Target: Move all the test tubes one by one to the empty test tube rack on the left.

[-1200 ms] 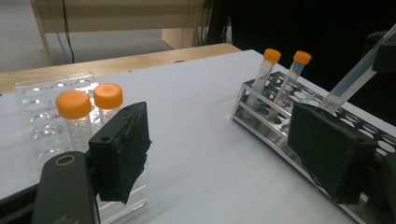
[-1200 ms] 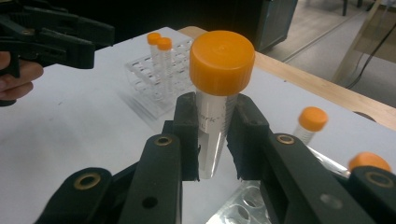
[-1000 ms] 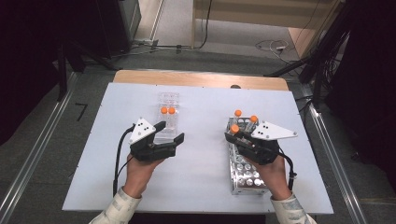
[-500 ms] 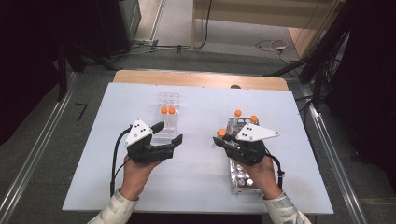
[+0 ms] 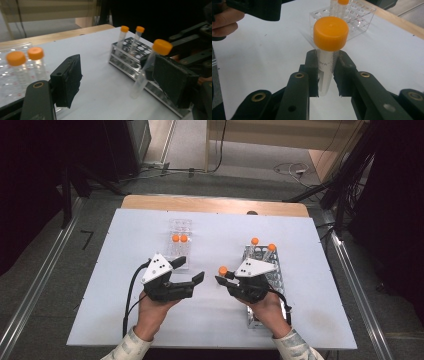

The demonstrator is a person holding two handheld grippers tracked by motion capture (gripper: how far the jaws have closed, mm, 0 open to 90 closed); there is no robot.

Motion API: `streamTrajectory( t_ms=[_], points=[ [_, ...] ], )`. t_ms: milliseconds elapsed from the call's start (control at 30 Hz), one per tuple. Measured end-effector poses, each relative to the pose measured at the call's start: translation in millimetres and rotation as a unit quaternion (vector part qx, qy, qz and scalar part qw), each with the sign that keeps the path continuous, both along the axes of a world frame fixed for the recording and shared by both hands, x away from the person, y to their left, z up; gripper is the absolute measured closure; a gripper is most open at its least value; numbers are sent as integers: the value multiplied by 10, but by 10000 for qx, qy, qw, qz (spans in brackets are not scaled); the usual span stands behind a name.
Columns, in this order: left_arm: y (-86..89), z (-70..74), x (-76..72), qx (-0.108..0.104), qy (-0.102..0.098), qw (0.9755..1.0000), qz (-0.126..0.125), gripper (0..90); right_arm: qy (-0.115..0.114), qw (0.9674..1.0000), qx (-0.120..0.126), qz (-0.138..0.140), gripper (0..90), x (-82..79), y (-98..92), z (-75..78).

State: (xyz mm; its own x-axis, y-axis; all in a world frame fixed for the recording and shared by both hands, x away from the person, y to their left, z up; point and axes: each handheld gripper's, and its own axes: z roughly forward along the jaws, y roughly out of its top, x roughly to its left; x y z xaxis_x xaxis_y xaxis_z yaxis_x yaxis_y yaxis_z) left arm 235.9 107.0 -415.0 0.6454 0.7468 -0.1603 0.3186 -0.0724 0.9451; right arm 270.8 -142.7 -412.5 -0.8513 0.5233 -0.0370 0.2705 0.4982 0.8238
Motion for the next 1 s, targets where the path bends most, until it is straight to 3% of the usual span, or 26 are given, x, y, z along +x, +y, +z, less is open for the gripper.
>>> streamTrajectory(
  t_ms=[167, 400, 667, 1000],
  points=[
    [-90, 8, -52, -25, -88, 9998, -204, 262, 52, 9998, -101, 137, 721, -32, 97, -53],
    [-181, 19, -115, 2, -173, 9987, -474, 370, 86, 9994, -165, 292, 720, -93, 204, -93],
    [-263, -19, -137, 251, -298, 9979, -520, 433, 166, 9989, -140, 413, 720, -129, 256, -118],
    [-298, -76, -124, 206, -239, 9977, -608, 570, 309, 9982, -7, 510, 720, -123, 252, -126]
  ],
)
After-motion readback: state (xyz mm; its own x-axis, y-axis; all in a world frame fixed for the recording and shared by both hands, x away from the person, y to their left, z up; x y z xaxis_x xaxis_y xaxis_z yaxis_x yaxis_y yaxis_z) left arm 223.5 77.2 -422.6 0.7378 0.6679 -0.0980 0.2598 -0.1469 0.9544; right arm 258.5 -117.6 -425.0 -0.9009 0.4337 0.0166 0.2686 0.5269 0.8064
